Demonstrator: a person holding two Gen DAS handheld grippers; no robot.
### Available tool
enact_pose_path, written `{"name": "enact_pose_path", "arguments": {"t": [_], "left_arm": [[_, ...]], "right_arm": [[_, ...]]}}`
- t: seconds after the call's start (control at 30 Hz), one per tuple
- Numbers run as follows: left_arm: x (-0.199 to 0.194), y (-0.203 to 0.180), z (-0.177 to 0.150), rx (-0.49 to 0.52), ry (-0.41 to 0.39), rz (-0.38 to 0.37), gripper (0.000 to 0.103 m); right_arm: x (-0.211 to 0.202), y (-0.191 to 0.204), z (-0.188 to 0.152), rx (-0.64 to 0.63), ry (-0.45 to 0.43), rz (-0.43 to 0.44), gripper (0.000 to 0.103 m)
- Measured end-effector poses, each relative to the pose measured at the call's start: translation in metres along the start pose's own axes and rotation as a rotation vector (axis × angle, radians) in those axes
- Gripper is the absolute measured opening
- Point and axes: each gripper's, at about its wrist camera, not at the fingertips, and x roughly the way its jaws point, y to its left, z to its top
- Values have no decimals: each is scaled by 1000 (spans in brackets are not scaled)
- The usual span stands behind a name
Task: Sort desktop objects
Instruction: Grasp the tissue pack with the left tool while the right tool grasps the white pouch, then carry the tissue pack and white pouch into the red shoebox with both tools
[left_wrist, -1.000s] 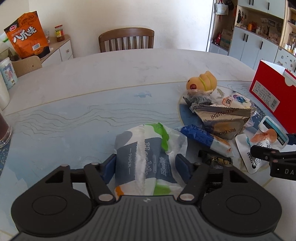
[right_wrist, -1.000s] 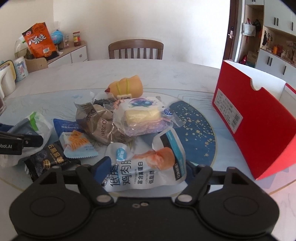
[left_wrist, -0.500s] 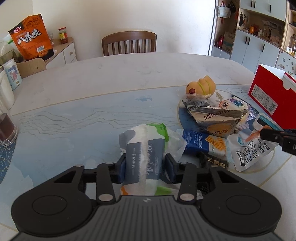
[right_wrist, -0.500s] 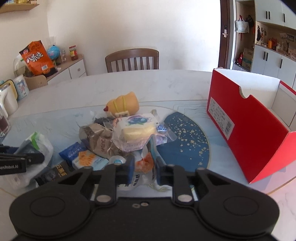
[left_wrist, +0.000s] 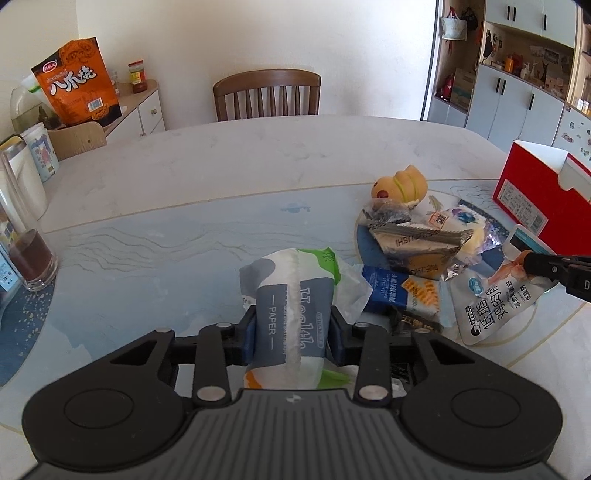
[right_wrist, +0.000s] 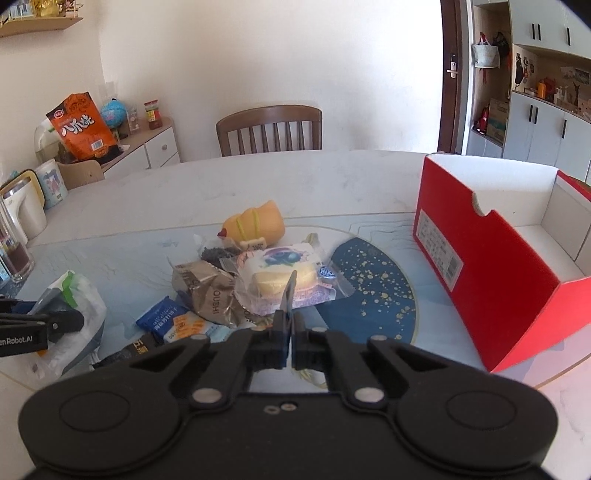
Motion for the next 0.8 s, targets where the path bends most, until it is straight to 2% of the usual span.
{"name": "enact_pose_path", "arguments": {"t": [0.4,0.8], "left_arm": [[-25,-21,16,20,-1,-41,36],[-38,-65,47,63,-19,-117,36]], "right_arm": [[-29,-20,16,67,-17,3,1],[-54,-57,30,160,-37,-31,1]]}}
